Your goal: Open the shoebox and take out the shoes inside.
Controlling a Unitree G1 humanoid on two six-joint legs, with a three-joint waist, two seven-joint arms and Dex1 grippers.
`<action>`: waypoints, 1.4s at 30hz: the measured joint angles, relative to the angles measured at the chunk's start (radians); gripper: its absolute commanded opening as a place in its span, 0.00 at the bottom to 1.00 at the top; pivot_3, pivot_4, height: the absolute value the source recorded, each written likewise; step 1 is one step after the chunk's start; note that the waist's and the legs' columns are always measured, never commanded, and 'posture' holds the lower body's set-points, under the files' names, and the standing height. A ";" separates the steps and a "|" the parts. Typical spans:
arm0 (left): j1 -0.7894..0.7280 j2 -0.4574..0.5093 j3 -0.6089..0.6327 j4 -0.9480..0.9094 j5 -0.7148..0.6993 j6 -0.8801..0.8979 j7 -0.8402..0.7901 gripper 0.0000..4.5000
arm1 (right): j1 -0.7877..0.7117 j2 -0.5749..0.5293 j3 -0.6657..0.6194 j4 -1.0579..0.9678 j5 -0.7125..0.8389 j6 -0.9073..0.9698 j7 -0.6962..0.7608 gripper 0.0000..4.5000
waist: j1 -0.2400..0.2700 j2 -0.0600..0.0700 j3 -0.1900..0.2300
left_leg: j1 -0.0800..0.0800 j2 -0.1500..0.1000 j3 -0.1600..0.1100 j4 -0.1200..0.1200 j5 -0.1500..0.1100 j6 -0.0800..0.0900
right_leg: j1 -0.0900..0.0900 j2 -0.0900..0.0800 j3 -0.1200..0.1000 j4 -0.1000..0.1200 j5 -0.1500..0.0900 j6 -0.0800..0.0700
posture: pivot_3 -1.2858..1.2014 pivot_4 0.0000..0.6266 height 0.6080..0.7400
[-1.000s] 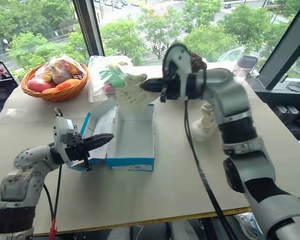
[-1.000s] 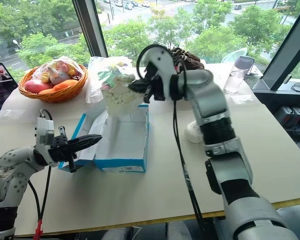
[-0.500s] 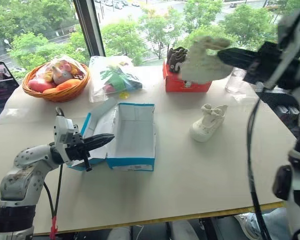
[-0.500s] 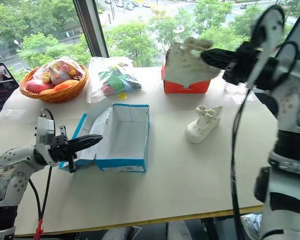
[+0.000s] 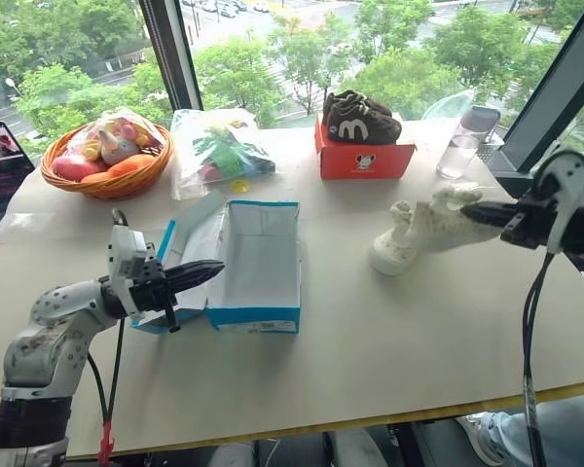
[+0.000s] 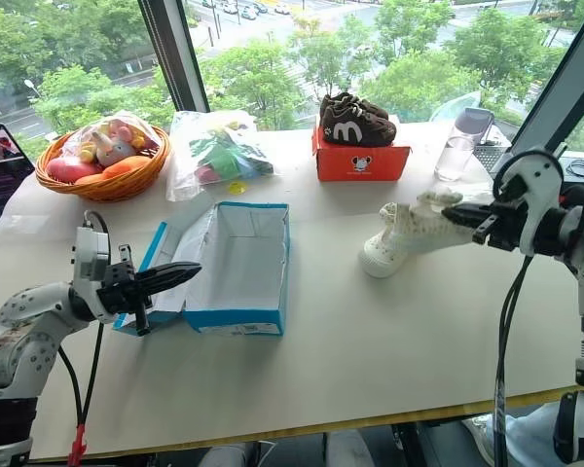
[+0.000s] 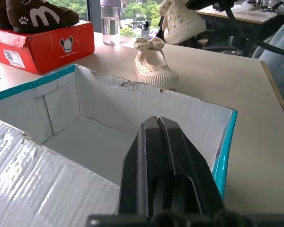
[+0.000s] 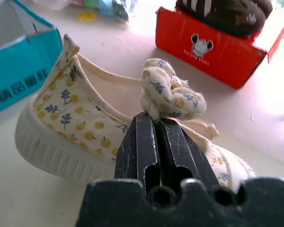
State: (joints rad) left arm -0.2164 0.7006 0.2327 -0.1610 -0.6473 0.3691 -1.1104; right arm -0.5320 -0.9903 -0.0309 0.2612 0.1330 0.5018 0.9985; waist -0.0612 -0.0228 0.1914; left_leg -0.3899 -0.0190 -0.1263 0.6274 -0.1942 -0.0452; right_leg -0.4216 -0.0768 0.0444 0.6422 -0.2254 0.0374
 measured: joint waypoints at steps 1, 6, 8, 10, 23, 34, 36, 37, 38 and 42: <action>0.000 0.000 0.000 0.001 0.000 0.000 0.000 0.00 | 0.000 -0.002 0.003 -0.007 -0.007 0.004 -0.001 0.50 | 0.000 0.000 0.000 | 0.000 0.000 0.000 0.000 0.000 0.000 | 0.000 0.000 0.000 0.000 0.000 0.000 | 0.52 0.24 1.00; -0.003 0.000 -0.001 0.002 0.001 0.000 -0.002 0.00 | 0.019 -0.085 0.044 -0.073 -0.072 0.029 0.004 0.73 | 0.003 0.000 0.000 | 0.000 0.000 0.000 0.000 0.000 0.000 | 0.000 0.000 0.000 0.000 0.000 0.000 | 0.52 0.24 1.00; -0.005 0.000 -0.001 0.004 0.002 -0.002 -0.003 0.00 | 0.046 -0.137 0.045 -0.126 -0.073 0.047 0.037 0.73 | 0.007 0.000 0.000 | 0.000 0.000 0.000 0.000 0.000 0.000 | 0.000 0.000 0.000 0.000 0.000 0.000 | 0.52 0.24 1.00; -0.005 0.000 -0.002 0.005 0.011 -0.007 -0.004 0.00 | 0.077 -0.187 0.042 -0.199 -0.071 0.069 0.067 0.73 | 0.008 0.000 0.000 | 0.000 0.000 0.000 0.000 0.000 0.000 | 0.000 0.000 0.000 0.000 0.000 0.000 | 0.52 0.24 1.00; 0.039 0.003 0.004 0.007 0.029 -0.031 0.012 0.00 | -0.005 -0.046 -0.232 -0.537 0.271 0.284 0.039 0.73 | 0.013 -0.002 -0.001 | 0.001 0.001 0.000 0.001 0.000 0.000 | 0.001 0.000 0.000 0.000 0.000 0.001 | 0.52 0.24 1.00; 0.069 -0.180 0.097 -0.054 0.077 -0.023 0.413 0.00 | 0.064 0.489 -0.153 -0.566 0.087 0.252 -0.634 0.73 | 0.045 -0.003 -0.002 | -0.001 -0.001 0.000 0.001 0.000 0.000 | 0.000 -0.001 0.000 -0.001 0.002 0.000 | 0.52 0.24 1.00; 0.062 -0.243 0.128 -0.049 0.106 -0.040 0.525 0.00 | 0.139 0.496 -0.105 -0.543 -0.013 0.164 -0.715 0.73 | 0.049 -0.005 -0.003 | -0.001 -0.001 0.000 0.001 0.000 0.000 | 0.000 -0.001 0.000 -0.001 0.003 -0.001 | 0.52 0.24 1.00; 0.061 -0.270 0.143 -0.037 0.123 -0.045 0.593 0.00 | 0.183 0.518 -0.086 -0.518 -0.056 0.118 -0.756 0.73 | 0.047 -0.005 -0.003 | -0.001 -0.001 0.000 0.001 0.000 0.000 | 0.000 -0.001 0.001 -0.001 0.005 -0.004 | 0.52 0.24 1.00; 0.059 -0.297 0.161 -0.026 0.145 -0.063 0.652 0.00 | 0.212 0.540 -0.083 -0.503 -0.077 0.078 -0.781 0.73 | 0.046 -0.005 -0.003 | -0.001 -0.001 0.000 0.001 0.000 0.000 | 0.000 -0.001 0.001 -0.001 0.005 -0.004 | 0.52 0.24 1.00; 0.054 -0.399 0.256 0.093 0.291 -0.165 0.954 0.00 | 0.323 0.619 -0.084 -0.427 -0.124 -0.135 -0.871 0.73 | 0.034 -0.007 -0.006 | 0.004 0.000 0.001 0.000 0.000 0.000 | 0.004 0.000 0.002 -0.001 0.002 0.001 | 0.52 0.24 1.00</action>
State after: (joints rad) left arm -0.1628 0.3017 0.4891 -0.0684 -0.3566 0.2044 -0.1569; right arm -0.2088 -0.3712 -0.1147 -0.1653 0.0086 0.3669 0.1276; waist -0.0276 -0.0295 0.1853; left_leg -0.3858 -0.0191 -0.1255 0.6277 -0.1942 -0.0454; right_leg -0.4180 -0.0768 0.0461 0.6416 -0.2233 0.0384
